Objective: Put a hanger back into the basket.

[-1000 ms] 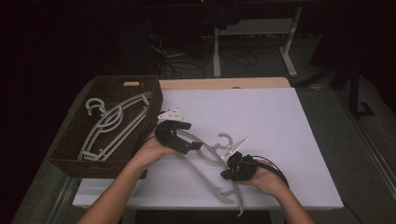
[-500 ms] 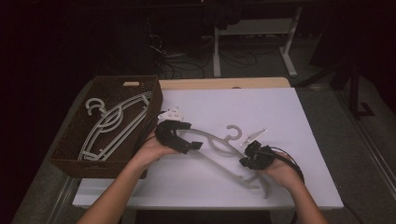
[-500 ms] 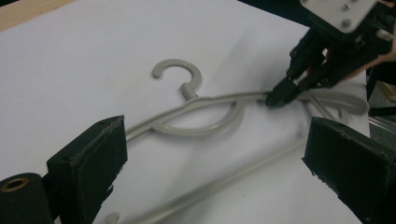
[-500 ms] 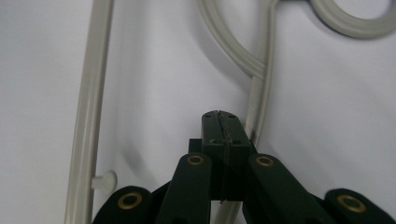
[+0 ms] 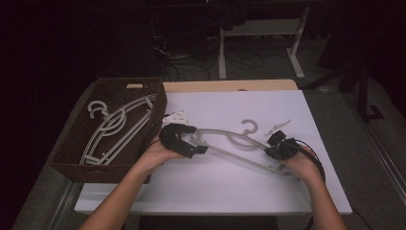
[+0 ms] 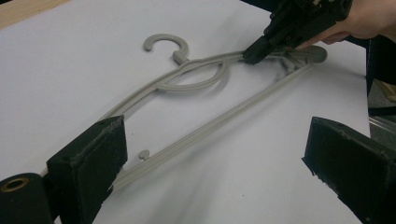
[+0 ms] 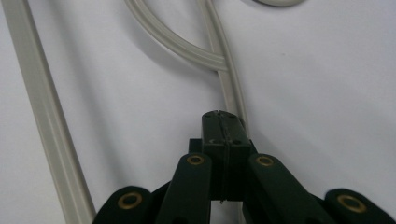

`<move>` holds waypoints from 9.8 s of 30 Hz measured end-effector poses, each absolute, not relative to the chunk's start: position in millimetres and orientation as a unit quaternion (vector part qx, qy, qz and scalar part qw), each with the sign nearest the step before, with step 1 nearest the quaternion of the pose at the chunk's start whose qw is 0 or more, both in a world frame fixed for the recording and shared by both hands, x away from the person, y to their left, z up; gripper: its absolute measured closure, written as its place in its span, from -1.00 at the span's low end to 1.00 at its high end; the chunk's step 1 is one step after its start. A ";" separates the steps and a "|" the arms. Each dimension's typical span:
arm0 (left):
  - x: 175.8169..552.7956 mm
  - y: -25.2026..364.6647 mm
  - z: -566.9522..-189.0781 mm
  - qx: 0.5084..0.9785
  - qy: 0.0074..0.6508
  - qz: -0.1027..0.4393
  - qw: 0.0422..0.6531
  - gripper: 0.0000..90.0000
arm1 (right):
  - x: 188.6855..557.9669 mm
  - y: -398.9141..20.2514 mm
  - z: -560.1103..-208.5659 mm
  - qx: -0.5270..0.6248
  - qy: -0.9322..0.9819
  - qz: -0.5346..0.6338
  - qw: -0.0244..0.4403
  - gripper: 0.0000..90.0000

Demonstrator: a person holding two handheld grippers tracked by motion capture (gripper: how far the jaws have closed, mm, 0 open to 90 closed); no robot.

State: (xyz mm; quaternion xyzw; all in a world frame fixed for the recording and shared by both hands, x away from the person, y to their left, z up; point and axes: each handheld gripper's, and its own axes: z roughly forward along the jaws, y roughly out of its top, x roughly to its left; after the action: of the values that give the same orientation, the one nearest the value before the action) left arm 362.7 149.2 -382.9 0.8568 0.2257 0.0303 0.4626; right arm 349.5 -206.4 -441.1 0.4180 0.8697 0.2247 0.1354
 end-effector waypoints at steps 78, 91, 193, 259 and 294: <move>363.1 144.4 -398.1 0.860 0.248 0.022 0.445 -0.87 | 269.5 -218.7 -422.0 0.383 0.858 0.339 0.053 0.98; 364.3 143.7 -403.0 0.863 0.250 0.021 0.438 -0.86 | 263.1 -229.4 -429.6 0.391 0.860 0.326 0.042 0.98; 400.2 323.0 -246.7 0.832 0.349 0.255 0.347 0.82 | 308.5 -208.5 -416.2 0.411 0.810 0.390 0.153 -0.89; 393.9 404.9 -319.8 0.813 0.414 0.179 0.367 -0.38 | 309.0 -207.4 -414.4 0.407 0.814 0.385 0.154 -0.89; 338.3 275.9 -338.2 0.823 0.253 0.080 0.503 -0.98 | 303.1 -183.3 -366.2 0.351 0.820 0.429 0.140 -0.91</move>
State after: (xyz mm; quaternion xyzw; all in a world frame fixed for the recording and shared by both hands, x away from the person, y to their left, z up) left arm 338.3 275.9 -338.2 0.8225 0.2533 0.0799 0.5029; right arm 303.1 -183.3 -366.2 0.3508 0.8203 0.4294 0.1403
